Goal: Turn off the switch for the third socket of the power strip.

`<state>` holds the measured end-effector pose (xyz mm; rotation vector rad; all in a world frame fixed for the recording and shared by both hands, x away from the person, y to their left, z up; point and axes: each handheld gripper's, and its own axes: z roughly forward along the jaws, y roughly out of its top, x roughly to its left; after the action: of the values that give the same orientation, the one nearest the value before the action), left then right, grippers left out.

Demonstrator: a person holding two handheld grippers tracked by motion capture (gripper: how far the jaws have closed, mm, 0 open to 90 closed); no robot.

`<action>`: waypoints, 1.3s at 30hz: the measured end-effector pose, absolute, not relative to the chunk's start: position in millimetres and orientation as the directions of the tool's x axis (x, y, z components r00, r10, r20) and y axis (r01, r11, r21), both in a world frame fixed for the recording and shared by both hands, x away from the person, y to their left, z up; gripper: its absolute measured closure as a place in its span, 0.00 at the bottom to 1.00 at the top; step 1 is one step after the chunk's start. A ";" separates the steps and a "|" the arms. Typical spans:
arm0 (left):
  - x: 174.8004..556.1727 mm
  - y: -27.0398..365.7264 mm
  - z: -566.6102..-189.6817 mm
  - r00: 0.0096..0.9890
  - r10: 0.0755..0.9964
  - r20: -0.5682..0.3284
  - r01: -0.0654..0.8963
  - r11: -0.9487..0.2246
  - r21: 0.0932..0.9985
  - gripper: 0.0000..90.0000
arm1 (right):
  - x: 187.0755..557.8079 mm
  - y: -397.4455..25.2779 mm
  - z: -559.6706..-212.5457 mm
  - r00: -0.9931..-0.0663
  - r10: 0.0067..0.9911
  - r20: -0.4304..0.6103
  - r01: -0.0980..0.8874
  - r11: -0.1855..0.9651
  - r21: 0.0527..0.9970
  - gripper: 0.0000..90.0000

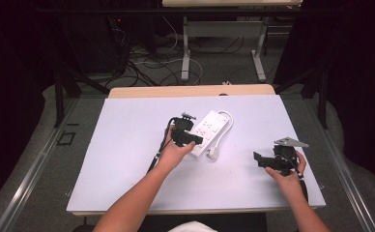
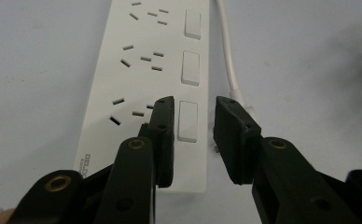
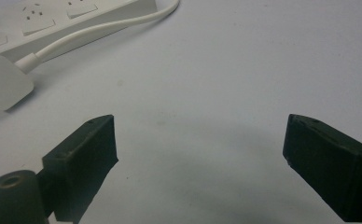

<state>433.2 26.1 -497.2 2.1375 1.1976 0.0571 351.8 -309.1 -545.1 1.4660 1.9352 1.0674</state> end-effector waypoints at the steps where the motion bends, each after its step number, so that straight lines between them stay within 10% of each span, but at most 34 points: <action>1: 433.7 25.4 -497.9 0.576 0.772 -0.269 0.740 -0.352 0.573 0.78 | 351.8 -309.2 -545.1 -0.307 0.949 0.076 0.570 0.120 0.813 0.10; 39: 441.3 11.0 -515.7 0.574 0.788 -0.222 0.757 -0.407 0.511 0.94 | 352.2 -310.9 -545.4 -0.313 0.946 0.079 0.572 0.121 0.812 0.16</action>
<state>441.3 11.0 -515.7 2.2368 1.2290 0.0723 352.2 -310.9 -545.4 1.4644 1.9426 1.0721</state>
